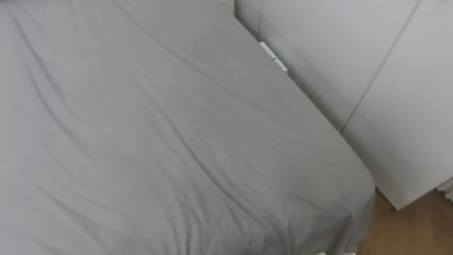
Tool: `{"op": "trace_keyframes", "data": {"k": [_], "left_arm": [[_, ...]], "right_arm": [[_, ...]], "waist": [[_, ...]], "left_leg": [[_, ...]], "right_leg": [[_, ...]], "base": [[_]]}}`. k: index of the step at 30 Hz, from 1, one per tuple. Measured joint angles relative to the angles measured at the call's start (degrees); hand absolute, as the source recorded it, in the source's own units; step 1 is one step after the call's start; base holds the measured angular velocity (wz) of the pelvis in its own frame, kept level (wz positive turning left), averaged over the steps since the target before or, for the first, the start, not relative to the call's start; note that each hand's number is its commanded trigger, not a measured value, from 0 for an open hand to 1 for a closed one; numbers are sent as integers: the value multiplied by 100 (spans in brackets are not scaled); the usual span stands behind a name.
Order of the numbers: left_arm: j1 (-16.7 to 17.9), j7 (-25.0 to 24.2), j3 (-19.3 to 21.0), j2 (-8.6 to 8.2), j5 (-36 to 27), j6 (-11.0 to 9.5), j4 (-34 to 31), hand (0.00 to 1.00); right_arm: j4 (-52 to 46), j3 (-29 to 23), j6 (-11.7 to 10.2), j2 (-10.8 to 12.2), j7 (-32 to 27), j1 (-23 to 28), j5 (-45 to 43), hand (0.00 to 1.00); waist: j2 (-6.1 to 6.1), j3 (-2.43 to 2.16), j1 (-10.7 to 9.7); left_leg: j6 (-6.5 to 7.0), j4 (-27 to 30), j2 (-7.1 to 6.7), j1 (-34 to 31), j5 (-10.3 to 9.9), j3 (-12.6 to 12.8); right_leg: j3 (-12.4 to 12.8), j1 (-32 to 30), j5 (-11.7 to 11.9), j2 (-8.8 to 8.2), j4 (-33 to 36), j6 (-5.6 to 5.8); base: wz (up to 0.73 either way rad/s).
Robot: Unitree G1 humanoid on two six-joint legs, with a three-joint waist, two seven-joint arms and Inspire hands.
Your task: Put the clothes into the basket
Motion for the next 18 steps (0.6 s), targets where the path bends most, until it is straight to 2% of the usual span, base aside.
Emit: {"op": "trace_keyframes", "data": {"k": [2,8,10,11,14,18], "left_arm": [[-7,14,92,-34,140,-99,2,0],[-34,64,153,-80,241,-380,2,0],[-39,68,224,-103,353,-502,3,0],[-40,61,328,-138,356,-590,2,0],[-8,51,623,-229,345,-749,1,0],[-10,53,770,-279,337,-772,2,0]], "right_arm": [[322,10,4,126,215,-124,2,0],[622,337,66,151,531,-261,-10,0],[631,370,87,217,578,-330,-36,0],[691,375,136,236,565,-361,-28,0],[756,376,138,230,562,-306,-21,0],[805,509,185,229,541,-292,33,0]], "waist": [[-16,6,55],[-89,28,282],[-123,47,424],[-148,74,467],[-187,81,634],[-208,71,766]], "left_leg": [[1,15,-16,13,0,-189],[4,30,-124,105,-1,-586],[5,28,-159,149,-1,-732],[6,28,-174,167,0,-782],[6,14,-193,164,-1,-812],[7,2,-207,173,-1,-811]], "right_leg": [[-190,167,-22,-33,-77,20],[-600,473,-144,-122,-169,74],[-712,541,-181,-148,-177,86],[-788,598,-191,-159,-204,96],[-821,637,-208,-165,-249,117],[-832,670,-221,-181,-257,135]], "base": [[44],[40],[30],[23],[12],[0]]}}
